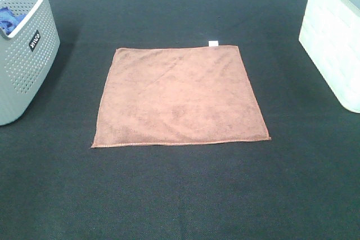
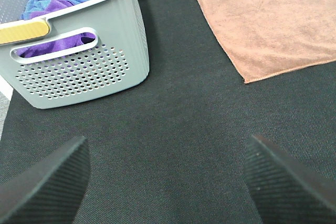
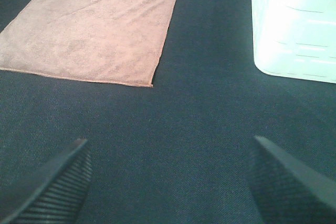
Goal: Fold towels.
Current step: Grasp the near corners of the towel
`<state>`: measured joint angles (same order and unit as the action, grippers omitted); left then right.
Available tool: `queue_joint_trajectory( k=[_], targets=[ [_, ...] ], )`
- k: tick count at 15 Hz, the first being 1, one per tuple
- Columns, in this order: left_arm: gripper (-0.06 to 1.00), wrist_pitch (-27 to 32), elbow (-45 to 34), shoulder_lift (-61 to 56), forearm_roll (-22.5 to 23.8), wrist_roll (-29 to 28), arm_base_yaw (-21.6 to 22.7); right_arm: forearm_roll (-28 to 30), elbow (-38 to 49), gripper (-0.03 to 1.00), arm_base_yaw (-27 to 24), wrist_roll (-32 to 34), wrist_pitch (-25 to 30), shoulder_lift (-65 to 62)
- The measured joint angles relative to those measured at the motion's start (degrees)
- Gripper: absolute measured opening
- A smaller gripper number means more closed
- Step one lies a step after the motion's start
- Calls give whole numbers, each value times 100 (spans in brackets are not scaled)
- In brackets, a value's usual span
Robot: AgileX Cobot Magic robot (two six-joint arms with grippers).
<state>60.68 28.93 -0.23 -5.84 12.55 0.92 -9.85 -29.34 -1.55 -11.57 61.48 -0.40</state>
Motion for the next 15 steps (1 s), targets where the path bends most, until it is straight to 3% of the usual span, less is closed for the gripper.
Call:
queue_joint_trajectory(
  k=[15],
  targets=[
    [77, 0, 0, 0, 0, 0, 0, 0, 0, 76, 0, 0, 0, 0]
  ],
)
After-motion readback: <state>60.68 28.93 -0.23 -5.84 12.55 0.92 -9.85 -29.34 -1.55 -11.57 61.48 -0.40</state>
